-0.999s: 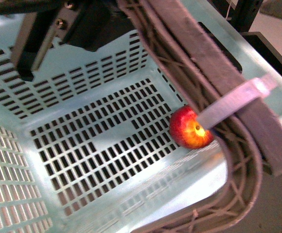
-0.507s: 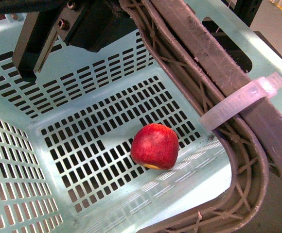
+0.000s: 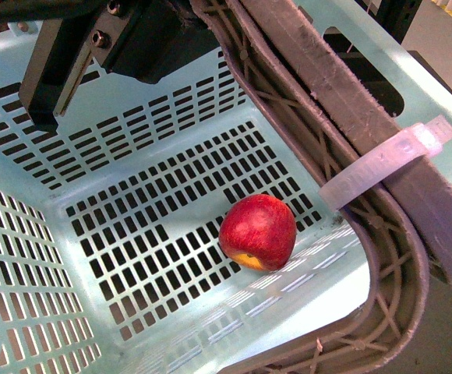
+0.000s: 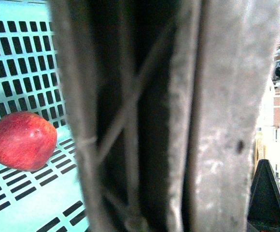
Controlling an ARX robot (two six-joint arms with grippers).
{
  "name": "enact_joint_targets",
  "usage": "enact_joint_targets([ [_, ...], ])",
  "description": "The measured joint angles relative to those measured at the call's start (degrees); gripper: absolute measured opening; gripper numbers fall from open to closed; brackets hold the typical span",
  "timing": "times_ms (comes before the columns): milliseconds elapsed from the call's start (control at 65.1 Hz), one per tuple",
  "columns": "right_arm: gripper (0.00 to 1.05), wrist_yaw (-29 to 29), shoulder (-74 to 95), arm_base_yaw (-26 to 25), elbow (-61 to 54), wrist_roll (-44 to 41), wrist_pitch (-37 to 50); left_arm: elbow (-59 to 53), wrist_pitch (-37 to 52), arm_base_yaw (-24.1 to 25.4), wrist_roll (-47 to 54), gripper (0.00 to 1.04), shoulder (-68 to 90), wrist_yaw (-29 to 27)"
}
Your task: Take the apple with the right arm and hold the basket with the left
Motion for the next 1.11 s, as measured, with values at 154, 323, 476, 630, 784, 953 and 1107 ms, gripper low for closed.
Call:
enact_joint_targets([
  [154,0.02,-0.3,-4.6,-0.5,-2.9,-0.4,-1.6,0.0,0.0,0.0,0.0,0.15,0.0,-0.1],
  [323,0.02,-0.3,-9.5,-0.6,-5.4,-0.4,-4.1,0.0,0.0,0.0,0.0,0.15,0.0,-0.1],
  [476,0.02,-0.3,-14.0,-0.6,-6.9,-0.4,-7.0,0.0,0.0,0.0,0.0,0.15,0.0,-0.1],
  [630,0.02,-0.3,-19.0,-0.7,-8.3,-0.4,-10.6,0.0,0.0,0.0,0.0,0.15,0.0,-0.1],
  [784,0.02,-0.3,-22.8,-0.7,-9.8,-0.4,-11.7,0.0,0.0,0.0,0.0,0.15,0.0,-0.3],
  [953,0.02,-0.4,-27.3,-0.7,-9.8,-0.4,-16.0,0.0,0.0,0.0,0.0,0.15,0.0,-0.1],
  [1107,0.02,-0.4,-30.7,-0.7,-9.8,-0.4,-19.4,0.0,0.0,0.0,0.0,0.15,0.0,-0.2],
])
